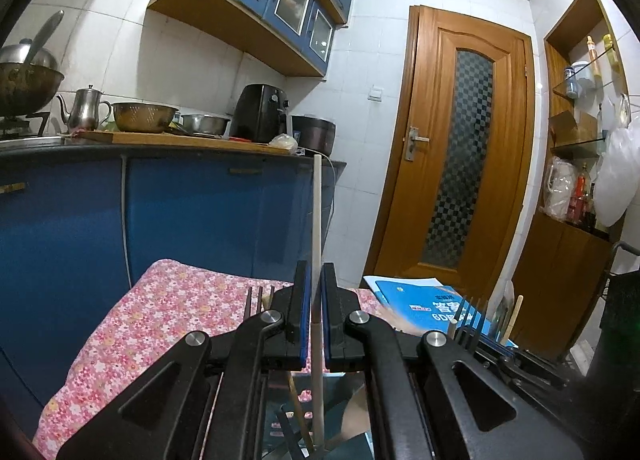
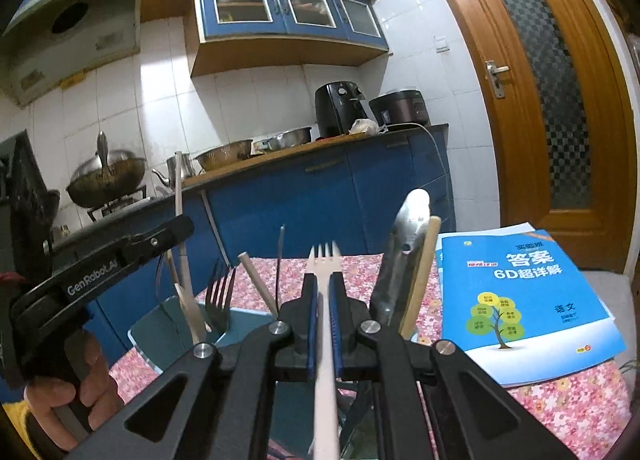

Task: Organize utensils
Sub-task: 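Lift the chopstick and fork and carry both toward the caddy, then lower the chopstick and fork into the caddy and open both tools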

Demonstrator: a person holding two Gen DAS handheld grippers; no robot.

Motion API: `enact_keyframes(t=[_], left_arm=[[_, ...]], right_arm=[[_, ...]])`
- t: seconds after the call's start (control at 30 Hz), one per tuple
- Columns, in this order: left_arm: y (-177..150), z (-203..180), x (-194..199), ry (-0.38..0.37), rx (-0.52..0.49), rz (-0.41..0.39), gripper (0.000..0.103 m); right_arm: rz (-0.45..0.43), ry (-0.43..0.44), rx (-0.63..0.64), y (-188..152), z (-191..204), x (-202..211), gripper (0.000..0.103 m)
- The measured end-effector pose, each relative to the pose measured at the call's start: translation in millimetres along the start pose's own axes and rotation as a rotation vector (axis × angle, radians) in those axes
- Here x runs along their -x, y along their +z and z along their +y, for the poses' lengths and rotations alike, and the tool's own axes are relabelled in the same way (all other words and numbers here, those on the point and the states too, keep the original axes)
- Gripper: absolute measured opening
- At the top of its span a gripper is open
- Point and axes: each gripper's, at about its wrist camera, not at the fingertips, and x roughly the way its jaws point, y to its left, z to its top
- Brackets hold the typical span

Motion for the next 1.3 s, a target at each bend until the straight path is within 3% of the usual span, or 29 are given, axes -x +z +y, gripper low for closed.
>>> enact_keyframes(t=[0.5, 0.83, 1.3], left_arm=[[2, 4, 7, -0.018, 0.014, 0.030, 0.003], [3, 3, 24, -0.046, 0.029, 0.040, 0.003], [6, 1, 52, -0.060, 0.021, 0.051, 0.003]], right_arm=[[-0.011, -0.020, -0.023, 7, -5, 15, 0.007], [0.023, -0.043, -0.023, -7, -1, 37, 0.007], [0.200, -0.039, 0.041, -8, 8, 16, 0.009]])
